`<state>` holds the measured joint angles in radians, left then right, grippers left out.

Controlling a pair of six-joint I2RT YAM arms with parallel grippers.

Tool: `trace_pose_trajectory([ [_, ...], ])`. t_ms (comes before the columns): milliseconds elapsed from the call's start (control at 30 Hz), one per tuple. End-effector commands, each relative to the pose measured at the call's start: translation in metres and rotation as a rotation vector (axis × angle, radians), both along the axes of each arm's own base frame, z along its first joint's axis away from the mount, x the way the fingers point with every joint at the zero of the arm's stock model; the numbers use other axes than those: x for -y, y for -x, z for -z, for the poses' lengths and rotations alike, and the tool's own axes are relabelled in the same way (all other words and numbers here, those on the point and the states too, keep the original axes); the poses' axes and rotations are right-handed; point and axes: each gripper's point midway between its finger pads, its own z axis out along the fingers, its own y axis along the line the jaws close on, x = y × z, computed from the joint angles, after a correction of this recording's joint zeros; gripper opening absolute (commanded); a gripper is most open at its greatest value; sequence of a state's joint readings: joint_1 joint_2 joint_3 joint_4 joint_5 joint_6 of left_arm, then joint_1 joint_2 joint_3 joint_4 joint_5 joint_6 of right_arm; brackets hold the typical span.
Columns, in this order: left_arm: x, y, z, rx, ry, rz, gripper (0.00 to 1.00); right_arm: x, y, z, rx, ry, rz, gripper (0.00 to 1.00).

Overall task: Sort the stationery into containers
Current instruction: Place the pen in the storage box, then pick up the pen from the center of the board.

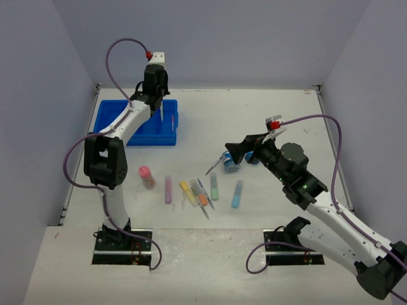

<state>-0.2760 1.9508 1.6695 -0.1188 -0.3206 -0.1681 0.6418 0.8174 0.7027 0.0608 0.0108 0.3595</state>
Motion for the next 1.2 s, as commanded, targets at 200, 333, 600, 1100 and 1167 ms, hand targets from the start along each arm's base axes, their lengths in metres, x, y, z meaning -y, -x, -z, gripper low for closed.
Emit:
trace_pose_trajectory([
  [200,0.009,-0.012,0.046,-0.029,0.049,-0.006,0.24,0.000,-0.007,-0.002,0.002,-0.018,0.025,0.99],
  [333,0.008,-0.004,0.036,-0.023,0.072,-0.010,0.52,-0.003,-0.009,0.000,-0.010,-0.009,0.018,0.99],
  [600,0.016,0.040,-0.062,0.072,0.174,-0.006,1.00,-0.013,-0.026,0.017,-0.153,0.057,0.049,0.99],
  [1100,0.019,0.229,-0.027,-0.127,0.413,-0.065,1.00,-0.078,-0.020,0.128,-0.542,0.388,0.149,0.64],
  [1167,0.009,0.248,-0.025,-0.132,0.374,-0.043,1.00,-0.085,-0.001,0.144,-0.567,0.474,0.107,0.37],
])
